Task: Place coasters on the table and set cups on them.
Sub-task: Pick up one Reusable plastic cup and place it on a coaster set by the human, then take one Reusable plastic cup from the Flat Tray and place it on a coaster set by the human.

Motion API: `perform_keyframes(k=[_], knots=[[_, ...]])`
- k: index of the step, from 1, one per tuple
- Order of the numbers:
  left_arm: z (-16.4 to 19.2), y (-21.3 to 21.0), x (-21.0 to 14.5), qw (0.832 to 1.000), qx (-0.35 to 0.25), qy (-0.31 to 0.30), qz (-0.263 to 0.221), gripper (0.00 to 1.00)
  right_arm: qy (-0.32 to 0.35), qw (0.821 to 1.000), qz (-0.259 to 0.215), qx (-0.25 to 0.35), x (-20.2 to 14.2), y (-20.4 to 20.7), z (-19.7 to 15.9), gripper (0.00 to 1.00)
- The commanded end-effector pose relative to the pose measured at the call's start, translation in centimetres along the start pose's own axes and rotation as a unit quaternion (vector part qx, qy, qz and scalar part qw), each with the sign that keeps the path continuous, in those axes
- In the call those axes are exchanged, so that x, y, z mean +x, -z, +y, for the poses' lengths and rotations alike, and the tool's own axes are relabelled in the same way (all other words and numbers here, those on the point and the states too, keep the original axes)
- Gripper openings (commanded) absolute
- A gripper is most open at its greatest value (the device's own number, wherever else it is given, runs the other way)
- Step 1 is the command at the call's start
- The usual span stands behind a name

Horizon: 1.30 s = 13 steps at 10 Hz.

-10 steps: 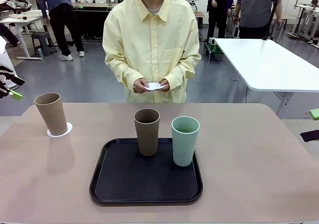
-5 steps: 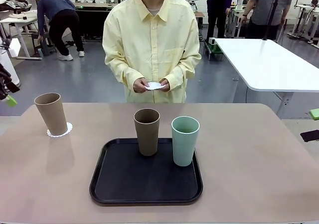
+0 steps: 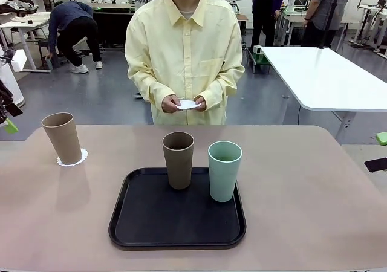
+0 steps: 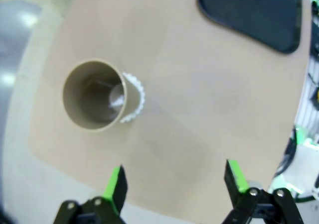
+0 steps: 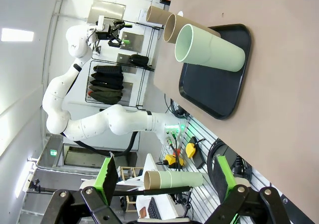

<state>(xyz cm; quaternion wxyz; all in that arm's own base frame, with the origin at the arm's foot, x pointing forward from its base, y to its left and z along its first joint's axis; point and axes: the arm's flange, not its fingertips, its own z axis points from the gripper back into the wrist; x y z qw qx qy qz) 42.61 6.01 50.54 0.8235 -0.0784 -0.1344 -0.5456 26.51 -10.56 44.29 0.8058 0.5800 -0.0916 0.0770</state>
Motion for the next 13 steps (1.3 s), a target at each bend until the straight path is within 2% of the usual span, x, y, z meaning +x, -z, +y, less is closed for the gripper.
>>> perform_keyframes(k=[1,9,10,11,12,13], knots=[[0.4,0.0,0.0,1.0,0.005,0.0,0.008,1.0,-0.006,1.0,-0.001,0.008,0.1,-0.1,-0.1,1.0],[0.1,0.1,0.0,1.0,-0.002,0.0,-0.002,1.0,-0.006,1.0,-0.001,0.008,0.1,-0.1,-0.1,1.0],[-1.1,-0.8,0.3,0.991,0.026,-0.126,-0.035,1.0,-0.006,1.0,-0.001,0.008,0.1,-0.1,-0.1,1.0],[-2.2,-0.5,-0.6,0.974,0.033,-0.223,-0.032,1.0,-0.006,1.0,-0.001,0.008,0.1,-0.1,-0.1,1.0],[-3.3,0.7,-2.1,0.961,0.007,-0.278,-0.016,1.0,-0.006,1.0,-0.001,0.008,0.1,-0.1,-0.1,1.0],[-3.4,1.2,-2.6,0.955,0.017,-0.298,-0.002,1.0,-0.006,1.0,-0.001,0.008,0.1,-0.1,-0.1,1.0]])
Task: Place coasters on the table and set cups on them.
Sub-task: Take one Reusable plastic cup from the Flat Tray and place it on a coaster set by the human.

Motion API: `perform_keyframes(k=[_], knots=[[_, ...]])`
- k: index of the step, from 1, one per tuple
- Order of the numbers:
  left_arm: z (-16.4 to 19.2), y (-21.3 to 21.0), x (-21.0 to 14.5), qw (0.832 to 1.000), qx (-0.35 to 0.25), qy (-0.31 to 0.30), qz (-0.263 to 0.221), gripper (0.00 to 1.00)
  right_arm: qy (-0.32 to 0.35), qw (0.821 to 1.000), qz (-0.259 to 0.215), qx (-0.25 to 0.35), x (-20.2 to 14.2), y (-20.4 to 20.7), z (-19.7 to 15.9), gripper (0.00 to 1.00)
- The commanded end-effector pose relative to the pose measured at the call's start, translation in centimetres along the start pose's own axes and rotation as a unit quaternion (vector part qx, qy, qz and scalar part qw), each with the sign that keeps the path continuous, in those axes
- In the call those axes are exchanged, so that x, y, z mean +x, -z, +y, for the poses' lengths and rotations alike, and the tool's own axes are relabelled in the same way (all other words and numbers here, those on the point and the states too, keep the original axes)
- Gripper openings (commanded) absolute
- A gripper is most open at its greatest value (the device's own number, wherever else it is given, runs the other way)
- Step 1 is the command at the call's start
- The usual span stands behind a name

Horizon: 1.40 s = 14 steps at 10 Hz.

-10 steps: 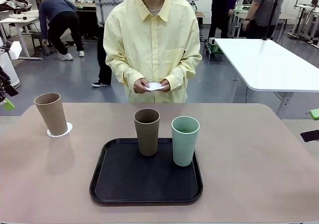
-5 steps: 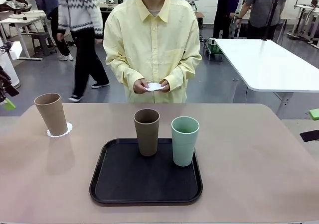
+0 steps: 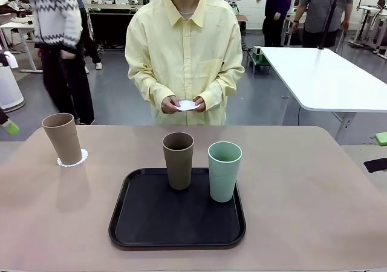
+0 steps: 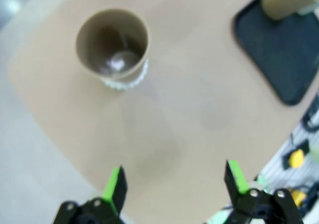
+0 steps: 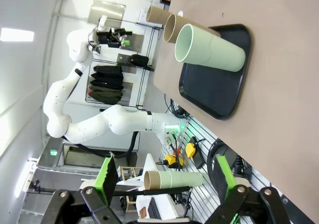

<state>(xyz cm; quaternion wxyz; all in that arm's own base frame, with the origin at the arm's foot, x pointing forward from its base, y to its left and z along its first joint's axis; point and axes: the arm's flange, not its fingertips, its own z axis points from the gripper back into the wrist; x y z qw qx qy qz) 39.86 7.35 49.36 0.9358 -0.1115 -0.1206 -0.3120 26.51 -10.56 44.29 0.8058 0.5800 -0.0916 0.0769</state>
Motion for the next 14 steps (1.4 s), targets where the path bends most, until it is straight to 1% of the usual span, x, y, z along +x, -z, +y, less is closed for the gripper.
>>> perform_keyframes(k=[1,2,3,4,6,7,8,9,10,11,12,13,14], knots=[[-1.5,1.4,-1.4,0.998,0.03,-0.053,0.018,1.0,-0.006,1.0,-0.001,0.008,0.1,-0.1,-0.1,1.0],[-1.9,1.8,-1.8,0.997,0.031,-0.055,0.042,1.0,-0.006,1.0,-0.001,0.008,0.1,-0.1,-0.1,1.0],[-2.3,1.6,-1.7,0.998,0.03,-0.049,0.03,1.0,-0.006,1.0,-0.001,0.008,0.1,-0.1,-0.1,1.0],[-0.8,1.5,-1.7,0.998,0.013,-0.056,0.021,1.0,-0.006,1.0,-0.001,0.008,0.1,-0.1,-0.1,1.0],[-1.4,1.8,-1.9,0.998,0.015,-0.056,0.026,1.0,-0.006,1.0,-0.001,0.008,0.1,-0.1,-0.1,1.0],[-0.1,0.9,-2.5,0.991,-0.108,-0.063,-0.038,1.0,-0.006,1.0,-0.001,0.008,0.1,-0.1,-0.1,1.0],[1.6,0.1,-3.3,0.97,-0.206,-0.085,-0.097,1.0,-0.006,1.0,-0.001,0.008,0.1,-0.1,-0.1,1.0],[2.7,-0.7,-4.0,0.952,-0.26,-0.102,-0.127,1.0,-0.006,1.0,-0.001,0.008,0.1,-0.1,-0.1,1.0],[3.9,-1.6,-4.7,0.936,-0.298,-0.111,-0.149,1.0,-0.006,1.0,-0.001,0.008,0.1,-0.1,-0.1,1.0],[5.1,-2.5,-5.4,0.924,-0.319,-0.126,-0.169,1.0,-0.006,1.0,-0.001,0.008,0.1,-0.1,-0.1,1.0],[7.1,-2.7,-6.5,0.914,-0.326,-0.152,-0.187,1.0,-0.006,1.0,-0.001,0.008,0.1,-0.1,-0.1,1.0],[8.9,-2.7,-7.7,0.906,-0.333,-0.174,-0.196,1.0,-0.006,1.0,-0.001,0.008,0.1,-0.1,-0.1,1.0],[10.7,-2.9,-9.2,0.899,-0.351,-0.182,-0.187,1.0,-0.006,1.0,-0.001,0.008,0.1,-0.1,-0.1,1.0]])
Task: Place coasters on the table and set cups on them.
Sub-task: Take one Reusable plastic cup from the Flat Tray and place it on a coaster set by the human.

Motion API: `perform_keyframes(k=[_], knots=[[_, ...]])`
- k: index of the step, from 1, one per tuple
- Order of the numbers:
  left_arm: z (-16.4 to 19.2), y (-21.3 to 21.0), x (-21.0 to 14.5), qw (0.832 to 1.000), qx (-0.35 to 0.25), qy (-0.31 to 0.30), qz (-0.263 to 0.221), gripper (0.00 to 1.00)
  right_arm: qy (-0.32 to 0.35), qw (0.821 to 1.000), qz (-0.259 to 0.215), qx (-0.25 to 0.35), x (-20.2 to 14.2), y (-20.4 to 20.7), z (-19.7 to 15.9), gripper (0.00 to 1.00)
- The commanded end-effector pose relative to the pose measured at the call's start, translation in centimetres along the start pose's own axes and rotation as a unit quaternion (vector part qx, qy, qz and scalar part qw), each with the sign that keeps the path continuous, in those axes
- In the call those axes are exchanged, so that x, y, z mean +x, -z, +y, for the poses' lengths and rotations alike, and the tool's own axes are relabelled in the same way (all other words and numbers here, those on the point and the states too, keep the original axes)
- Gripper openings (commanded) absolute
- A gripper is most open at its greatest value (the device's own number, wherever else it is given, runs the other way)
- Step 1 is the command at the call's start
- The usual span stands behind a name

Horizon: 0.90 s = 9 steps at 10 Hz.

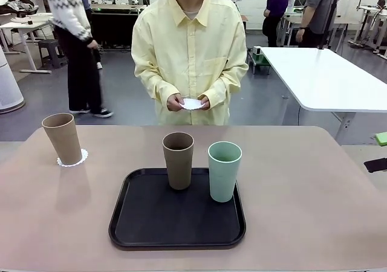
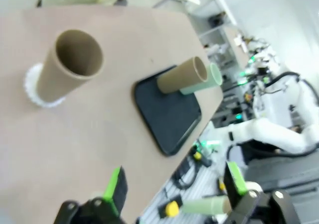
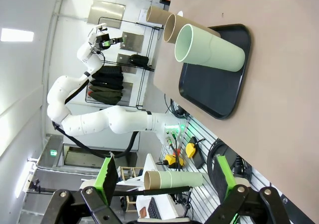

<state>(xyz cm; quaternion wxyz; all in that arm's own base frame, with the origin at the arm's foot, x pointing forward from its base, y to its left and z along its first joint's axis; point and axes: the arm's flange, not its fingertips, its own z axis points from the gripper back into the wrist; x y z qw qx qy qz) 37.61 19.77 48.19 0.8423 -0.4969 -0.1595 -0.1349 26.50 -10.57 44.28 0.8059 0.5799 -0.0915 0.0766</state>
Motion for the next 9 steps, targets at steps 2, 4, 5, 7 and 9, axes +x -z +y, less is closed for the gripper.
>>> perform_keyframes(k=[2,4,5,7,9], knots=[[4.4,-4.5,-0.1,0.998,-0.039,-0.028,-0.031,1.0,-0.006,1.0,-0.001,0.008,0.1,0.0,-0.1,1.0],[5.8,-6.9,-1.2,0.996,-0.069,-0.03,-0.056,1.0,-0.006,1.0,-0.001,0.008,0.1,0.0,-0.1,1.0],[6.4,-7.5,-1.4,0.994,-0.086,-0.031,-0.06,1.0,-0.006,1.0,-0.001,0.008,0.1,0.0,-0.1,1.0],[7.6,-7.7,-1.7,0.993,-0.096,-0.039,-0.058,1.0,-0.006,1.0,-0.001,0.008,0.1,0.0,-0.1,1.0],[7.9,-7.5,-1.8,0.994,-0.096,-0.037,-0.047,1.0,-0.006,1.0,-0.001,0.008,0.1,0.0,-0.1,1.0]])
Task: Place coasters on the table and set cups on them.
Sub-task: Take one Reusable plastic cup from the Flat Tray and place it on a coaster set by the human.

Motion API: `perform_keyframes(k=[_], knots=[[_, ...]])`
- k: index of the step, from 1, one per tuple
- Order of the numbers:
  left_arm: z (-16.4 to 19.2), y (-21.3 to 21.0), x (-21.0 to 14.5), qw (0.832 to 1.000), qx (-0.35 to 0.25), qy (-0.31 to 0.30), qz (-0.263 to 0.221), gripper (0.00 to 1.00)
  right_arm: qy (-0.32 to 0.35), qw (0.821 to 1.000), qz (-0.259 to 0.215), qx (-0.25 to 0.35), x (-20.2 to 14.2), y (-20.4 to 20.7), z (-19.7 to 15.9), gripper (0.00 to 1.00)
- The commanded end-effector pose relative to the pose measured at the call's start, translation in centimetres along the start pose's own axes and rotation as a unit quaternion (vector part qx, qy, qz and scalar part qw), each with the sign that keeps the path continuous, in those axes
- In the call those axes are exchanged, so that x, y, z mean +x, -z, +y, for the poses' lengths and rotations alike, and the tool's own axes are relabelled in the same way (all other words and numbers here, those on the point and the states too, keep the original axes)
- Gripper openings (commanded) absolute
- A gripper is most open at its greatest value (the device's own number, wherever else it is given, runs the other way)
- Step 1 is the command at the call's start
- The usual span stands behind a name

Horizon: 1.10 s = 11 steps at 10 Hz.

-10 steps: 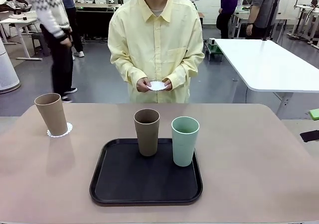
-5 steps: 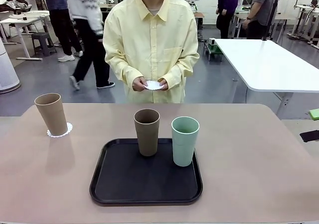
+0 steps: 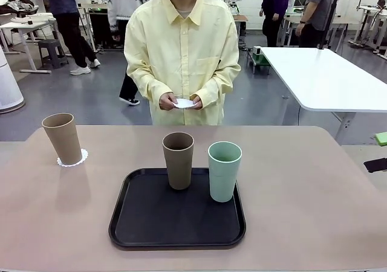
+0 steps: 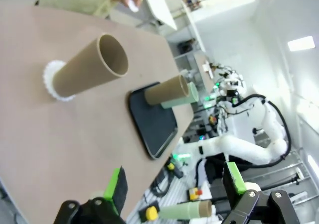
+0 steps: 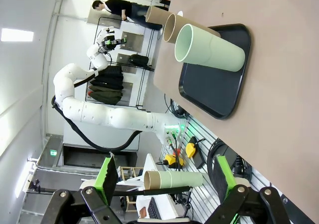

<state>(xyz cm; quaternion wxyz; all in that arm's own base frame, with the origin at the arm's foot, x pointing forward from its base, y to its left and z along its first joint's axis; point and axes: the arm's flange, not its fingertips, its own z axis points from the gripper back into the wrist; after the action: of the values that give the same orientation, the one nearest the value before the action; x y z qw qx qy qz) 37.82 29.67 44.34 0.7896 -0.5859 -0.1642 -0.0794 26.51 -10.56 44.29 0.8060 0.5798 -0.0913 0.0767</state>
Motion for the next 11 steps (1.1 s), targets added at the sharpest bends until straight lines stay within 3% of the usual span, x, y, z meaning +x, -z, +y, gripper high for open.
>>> perform_keyframes(k=[1,11], knots=[[-0.32,-0.33,0.35,1.0,-0.003,0.02,0.012,1.0,-0.006,1.0,-0.002,0.009,0.09,-0.05,-0.06,1.0],[0.0,0.0,0.0,1.0,0.0,0.0,0.0,1.0,-0.006,1.0,-0.002,0.009,0.09,-0.05,-0.06,1.0]])
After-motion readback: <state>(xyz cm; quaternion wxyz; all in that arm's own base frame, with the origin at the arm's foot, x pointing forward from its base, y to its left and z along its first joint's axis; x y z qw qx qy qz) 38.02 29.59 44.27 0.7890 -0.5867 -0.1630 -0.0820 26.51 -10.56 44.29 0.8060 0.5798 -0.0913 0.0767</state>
